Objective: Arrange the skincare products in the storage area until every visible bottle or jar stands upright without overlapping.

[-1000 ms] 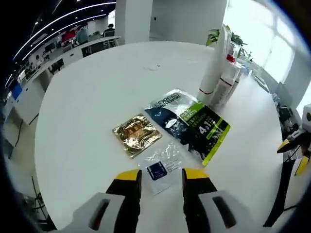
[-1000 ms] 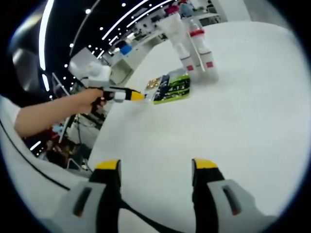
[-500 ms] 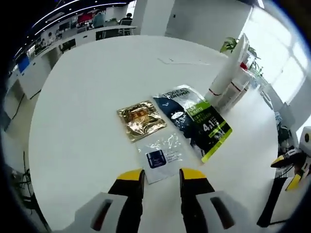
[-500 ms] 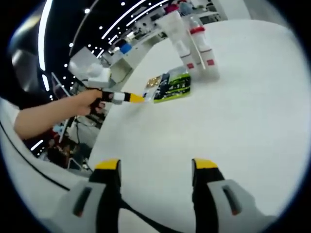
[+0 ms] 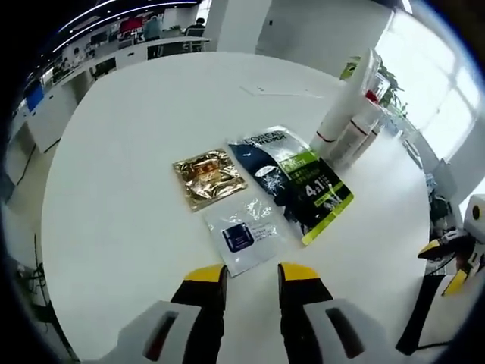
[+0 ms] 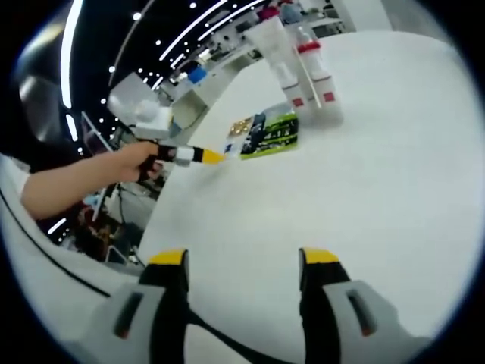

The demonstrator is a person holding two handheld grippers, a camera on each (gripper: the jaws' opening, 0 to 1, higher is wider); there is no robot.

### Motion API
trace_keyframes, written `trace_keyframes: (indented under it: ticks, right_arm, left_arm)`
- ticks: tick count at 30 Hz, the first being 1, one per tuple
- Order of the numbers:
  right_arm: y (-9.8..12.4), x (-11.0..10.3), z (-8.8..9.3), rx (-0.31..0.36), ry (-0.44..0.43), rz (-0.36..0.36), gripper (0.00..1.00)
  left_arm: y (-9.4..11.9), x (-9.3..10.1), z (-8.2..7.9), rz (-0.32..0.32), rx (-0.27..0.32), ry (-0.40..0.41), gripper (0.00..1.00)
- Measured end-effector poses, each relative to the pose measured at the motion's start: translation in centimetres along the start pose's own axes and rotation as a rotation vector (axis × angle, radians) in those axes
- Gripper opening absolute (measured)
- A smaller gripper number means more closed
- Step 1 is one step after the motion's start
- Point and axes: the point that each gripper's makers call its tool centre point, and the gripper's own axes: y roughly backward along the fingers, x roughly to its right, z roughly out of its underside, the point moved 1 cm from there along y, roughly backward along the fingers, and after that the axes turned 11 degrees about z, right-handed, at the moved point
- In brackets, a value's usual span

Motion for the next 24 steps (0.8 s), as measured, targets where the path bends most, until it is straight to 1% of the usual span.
trace_keyframes:
  ticks: [6, 8, 10, 12, 14, 17, 20, 22, 24]
  right_arm:
    - [0.2, -0.2, 0.1, 0.005, -0.002, -0.001, 0.57]
    - [0.2, -0.2, 0.1, 0.006, -0.003, -0.001, 0.57]
    - [0.3, -0.3, 0.1, 0.009, -0.005, -0.001, 0.57]
    - [0.3, -0.3, 0.1, 0.012, -0.007, -0.001, 0.57]
    - [0.3, -0.3, 0.0, 0.017, -0.008, -0.002, 0.57]
    - [0.4, -0.4, -0.2, 0.028, -0.007, -0.001, 0.57]
    - [0.5, -0.6, -0.2, 0.033, -0.008, -0.004, 0.57]
    - [0.6, -0.9, -0.4, 0.043, 0.002, -0.009, 0.58]
    - [0.7, -1.0, -0.5, 0.049, 0.002, -0.013, 0.58]
  left_arm:
    - [0.1, 0.3, 0.3, 0.006, -0.006, -0.003, 0.28]
    - [0.4, 0.8, 0.7, 0.001, -0.008, -0.005, 0.28]
    - [0.4, 0.7, 0.9, 0.0, -0.008, 0.002, 0.28]
    - [0.7, 1.1, 1.2, -0.002, -0.009, 0.004, 0.28]
    - [0.9, 1.0, 1.3, -0.001, 0.001, 0.014, 0.28]
    - [1.6, 1.6, 1.3, 0.008, 0.044, 0.051, 0.29]
    - [2.2, 2.0, 1.2, 0.032, 0.111, 0.093, 0.29]
    - [2.6, 2.1, 1.2, 0.044, 0.14, 0.101, 0.3]
    - [3.3, 2.8, 1.6, 0.058, 0.188, 0.115, 0.31]
